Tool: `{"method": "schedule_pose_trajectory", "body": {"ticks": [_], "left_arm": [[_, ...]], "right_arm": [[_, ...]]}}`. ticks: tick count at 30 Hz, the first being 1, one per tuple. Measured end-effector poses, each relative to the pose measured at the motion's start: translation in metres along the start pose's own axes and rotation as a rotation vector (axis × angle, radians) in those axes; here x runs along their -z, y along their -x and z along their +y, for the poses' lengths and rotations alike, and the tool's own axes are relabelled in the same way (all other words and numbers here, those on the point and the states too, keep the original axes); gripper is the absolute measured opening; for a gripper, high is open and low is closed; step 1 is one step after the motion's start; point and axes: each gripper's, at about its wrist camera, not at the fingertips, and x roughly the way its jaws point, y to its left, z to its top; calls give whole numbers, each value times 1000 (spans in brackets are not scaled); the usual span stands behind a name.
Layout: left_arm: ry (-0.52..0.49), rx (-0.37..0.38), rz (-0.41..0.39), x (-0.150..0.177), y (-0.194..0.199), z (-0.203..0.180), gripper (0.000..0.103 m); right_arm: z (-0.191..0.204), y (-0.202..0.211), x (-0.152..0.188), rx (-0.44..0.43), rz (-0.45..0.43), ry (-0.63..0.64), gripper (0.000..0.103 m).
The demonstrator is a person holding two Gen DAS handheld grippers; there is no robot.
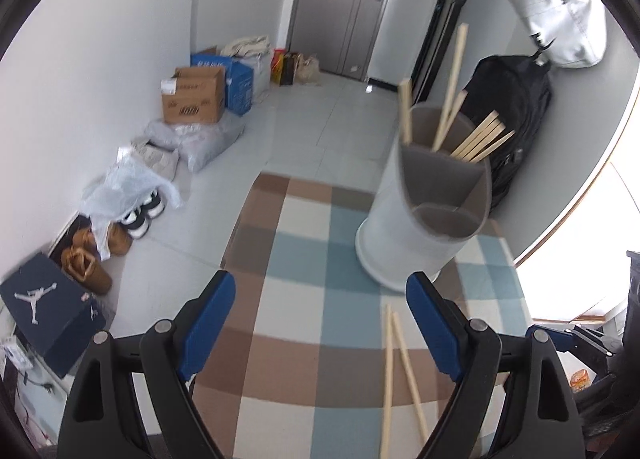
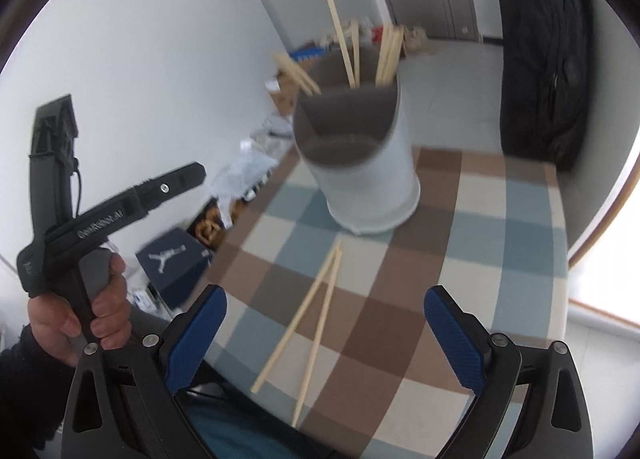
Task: Organize utensils
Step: 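Move both grippers down toward the last chopsticks on the cloth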
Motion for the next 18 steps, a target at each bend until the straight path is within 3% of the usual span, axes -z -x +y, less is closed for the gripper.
{"method": "schedule_pose_trajectory", "body": {"ticks": [3, 7, 12, 18], "left_arm": [[20, -44, 16, -1, -4, 10, 84], [68, -43, -2, -8, 3, 19, 84], [184, -8, 31, -2, 2, 35, 84], [169, -33, 48, 0, 2, 35, 84]], "right_arm": [[1, -30, 4, 28, 87, 11, 74], [4, -67, 6, 41, 186, 29, 52], [9, -97, -1, 93, 241, 30, 43], [21, -118, -13, 168, 289, 97, 36]]}}
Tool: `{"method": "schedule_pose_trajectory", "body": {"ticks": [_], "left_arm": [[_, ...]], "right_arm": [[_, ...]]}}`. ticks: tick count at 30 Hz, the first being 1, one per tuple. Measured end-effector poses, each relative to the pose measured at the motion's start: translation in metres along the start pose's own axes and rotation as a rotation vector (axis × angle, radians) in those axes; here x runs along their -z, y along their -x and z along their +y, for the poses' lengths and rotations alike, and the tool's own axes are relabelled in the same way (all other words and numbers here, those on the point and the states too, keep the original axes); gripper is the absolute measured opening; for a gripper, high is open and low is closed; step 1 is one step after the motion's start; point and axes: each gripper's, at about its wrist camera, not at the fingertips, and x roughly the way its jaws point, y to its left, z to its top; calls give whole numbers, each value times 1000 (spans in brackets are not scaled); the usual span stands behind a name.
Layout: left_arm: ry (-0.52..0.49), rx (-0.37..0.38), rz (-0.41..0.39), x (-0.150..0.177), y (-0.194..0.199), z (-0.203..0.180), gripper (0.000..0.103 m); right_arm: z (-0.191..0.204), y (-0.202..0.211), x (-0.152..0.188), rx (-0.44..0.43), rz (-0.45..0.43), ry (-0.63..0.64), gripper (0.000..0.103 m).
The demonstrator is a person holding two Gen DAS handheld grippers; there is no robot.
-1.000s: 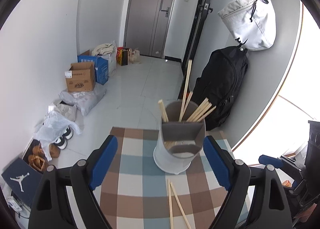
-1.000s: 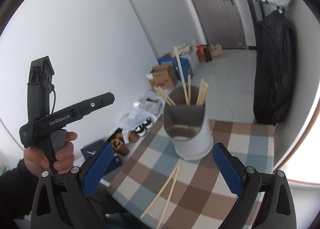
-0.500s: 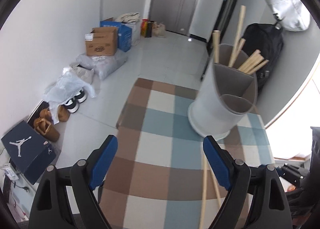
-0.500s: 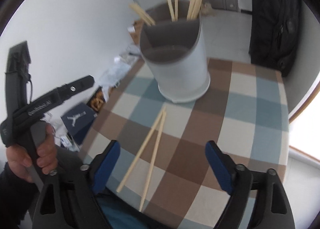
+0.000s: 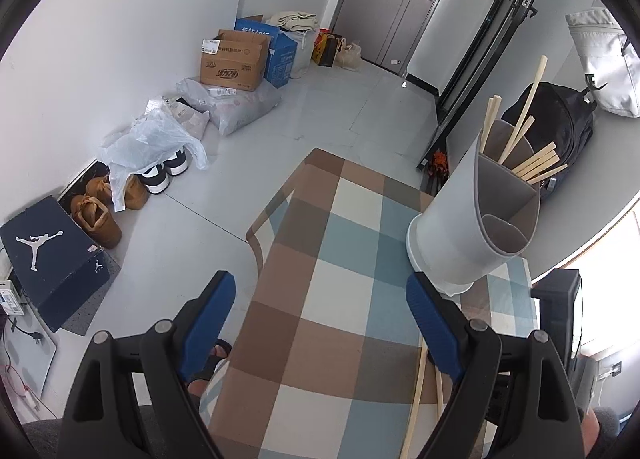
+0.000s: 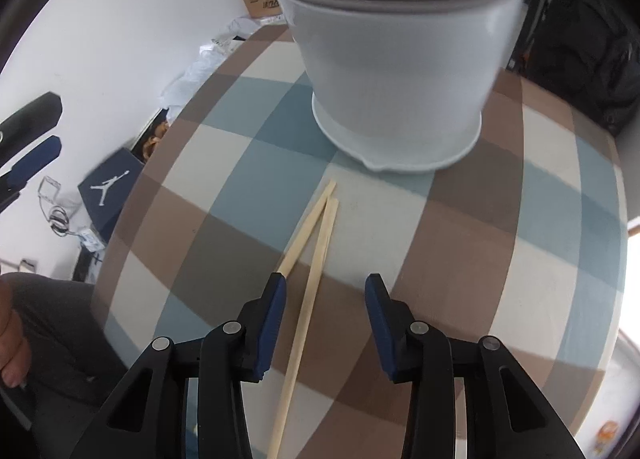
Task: Organize utensils
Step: 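Move both grippers down toward the last chopsticks on the cloth, then close the right gripper on a wooden chopstick on the cloth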
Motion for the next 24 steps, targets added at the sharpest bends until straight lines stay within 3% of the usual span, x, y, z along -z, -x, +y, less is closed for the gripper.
{"method": "schedule_pose_trajectory", "body": {"ticks": [2, 9, 15, 17, 24], "left_arm": [[13, -4, 2, -2, 0, 3, 84], [68, -13, 39, -7, -9, 18, 84], [82, -32, 49, -6, -11, 22, 84], [77, -45, 55, -6, -13, 22, 84], [18, -67, 109, 1, -24, 14, 84]], "right_arm": [[5, -1, -4, 54, 10, 28, 25], [11, -4, -20, 131, 19, 40, 22], [5, -2, -26, 133, 0, 5, 21], [1, 0, -24, 127, -7, -1, 7], [-18, 30, -8, 60, -106, -86, 5]]}}
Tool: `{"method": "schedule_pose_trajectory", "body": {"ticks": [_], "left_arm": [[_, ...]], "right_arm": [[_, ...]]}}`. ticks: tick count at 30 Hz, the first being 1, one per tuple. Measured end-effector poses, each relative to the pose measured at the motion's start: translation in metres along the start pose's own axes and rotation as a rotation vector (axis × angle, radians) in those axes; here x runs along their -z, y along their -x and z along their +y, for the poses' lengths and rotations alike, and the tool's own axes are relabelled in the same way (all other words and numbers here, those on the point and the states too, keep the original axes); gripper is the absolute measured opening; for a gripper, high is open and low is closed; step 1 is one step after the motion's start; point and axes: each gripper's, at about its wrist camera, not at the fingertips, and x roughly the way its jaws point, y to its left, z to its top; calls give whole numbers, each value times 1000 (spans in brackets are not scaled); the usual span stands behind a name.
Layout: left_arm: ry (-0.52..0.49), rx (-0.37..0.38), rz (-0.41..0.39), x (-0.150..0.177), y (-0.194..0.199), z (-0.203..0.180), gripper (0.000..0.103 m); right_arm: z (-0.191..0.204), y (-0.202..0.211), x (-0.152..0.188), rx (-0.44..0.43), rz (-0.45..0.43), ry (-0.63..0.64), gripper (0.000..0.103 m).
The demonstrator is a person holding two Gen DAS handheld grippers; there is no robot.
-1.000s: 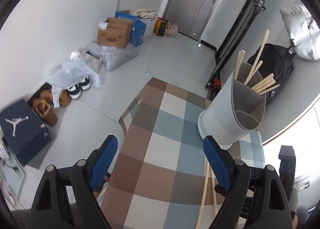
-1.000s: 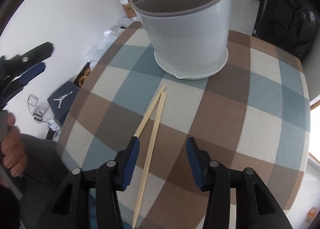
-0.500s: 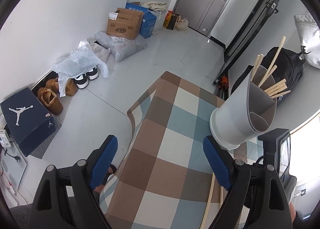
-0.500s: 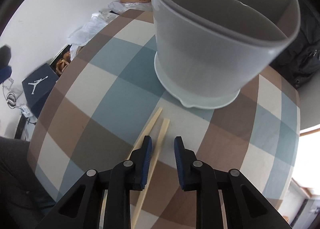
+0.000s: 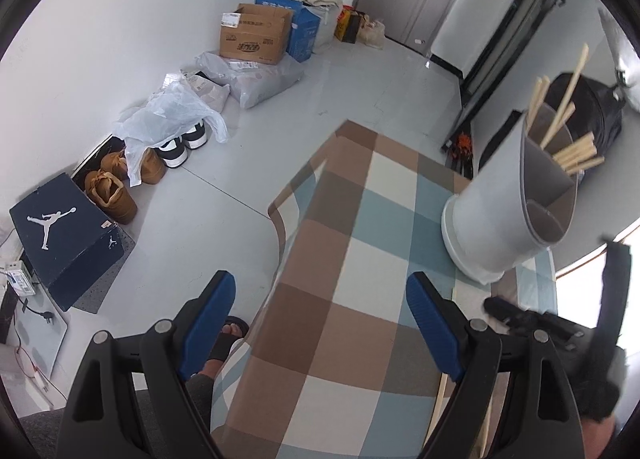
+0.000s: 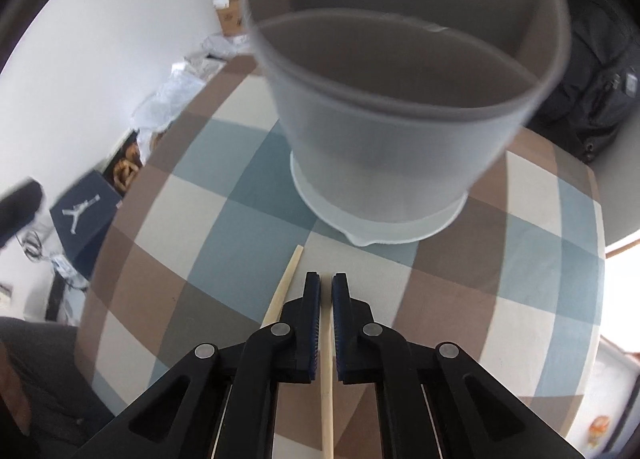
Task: Organize utensils
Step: 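Close the right gripper on a wooden chopstick on the cloth, then close the left gripper on the last chopstick while the right gripper holds its chopstick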
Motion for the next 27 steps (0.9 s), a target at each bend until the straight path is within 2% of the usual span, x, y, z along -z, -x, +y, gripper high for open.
{"method": "schedule_pose_trajectory", "body": {"ticks": [3, 10, 14, 21, 27], "left_arm": [[-58, 10, 40, 5, -6, -12, 84], [-191, 41, 199, 23, -29, -50, 84], [-285, 15, 220, 26, -34, -75, 84], [-340, 21, 309, 22, -52, -93, 84], [-370, -32, 350, 21, -71, -102, 84]], "right_arm": [[-18, 29, 2, -33, -84, -52, 5], [-75, 92, 11, -117, -264, -195, 5], [-94, 105, 9, -165, -347, -266, 5], [-109, 117, 21, -246, -392, -329, 5], [-123, 121, 34, -282, -405, -359, 5]]}}
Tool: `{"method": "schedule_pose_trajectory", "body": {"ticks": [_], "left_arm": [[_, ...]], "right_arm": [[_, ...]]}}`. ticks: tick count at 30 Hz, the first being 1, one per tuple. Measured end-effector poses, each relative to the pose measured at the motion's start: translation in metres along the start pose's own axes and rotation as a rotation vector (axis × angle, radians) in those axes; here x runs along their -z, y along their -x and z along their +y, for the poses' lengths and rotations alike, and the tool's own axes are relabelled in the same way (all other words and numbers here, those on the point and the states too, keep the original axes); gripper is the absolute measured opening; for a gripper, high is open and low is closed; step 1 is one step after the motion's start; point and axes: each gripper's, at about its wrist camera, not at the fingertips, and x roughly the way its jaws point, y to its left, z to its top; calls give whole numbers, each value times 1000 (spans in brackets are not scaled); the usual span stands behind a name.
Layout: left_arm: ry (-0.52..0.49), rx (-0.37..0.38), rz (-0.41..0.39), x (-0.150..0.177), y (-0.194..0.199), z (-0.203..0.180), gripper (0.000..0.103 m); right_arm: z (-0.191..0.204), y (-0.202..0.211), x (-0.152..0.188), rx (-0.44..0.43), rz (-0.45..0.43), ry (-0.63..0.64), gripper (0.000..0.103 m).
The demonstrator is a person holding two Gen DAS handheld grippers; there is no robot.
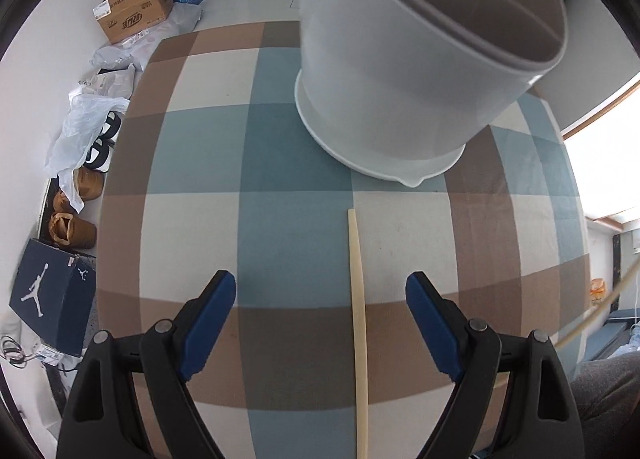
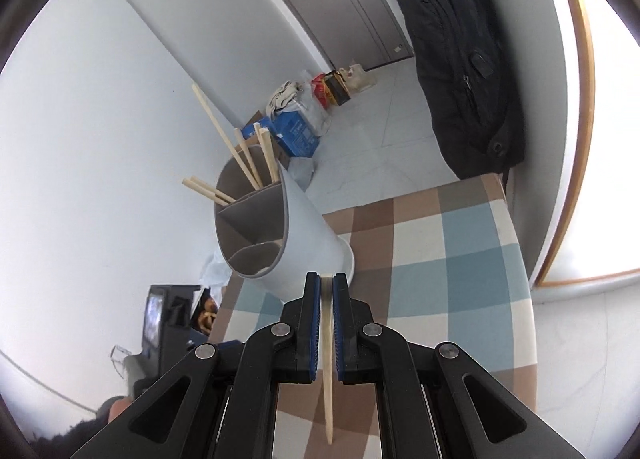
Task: Organize utensils
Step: 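Close the left gripper on the last chopstick while the right gripper holds its chopstick, then lift both held chopsticks and carry them above the utensil holder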
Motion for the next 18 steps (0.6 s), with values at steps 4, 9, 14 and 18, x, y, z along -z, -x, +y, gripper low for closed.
{"method": "schedule_pose_trajectory", "body": {"ticks": [4, 9, 14, 18], "left_arm": [[-46, -60, -5, 2, -2, -13, 77], [-91, -35, -6, 4, 5, -25, 31], [-123, -9, 14, 3, 6, -34, 2], [-98, 5, -33, 4, 12, -27, 2]], "right_arm": [[-3, 10, -2, -5, -27, -1, 5], [-10, 15, -4, -13, -36, -34, 5], [-9, 18, -3, -12, -46, -29, 5], [-5, 21, 0, -6, -51, -8, 5]]}}
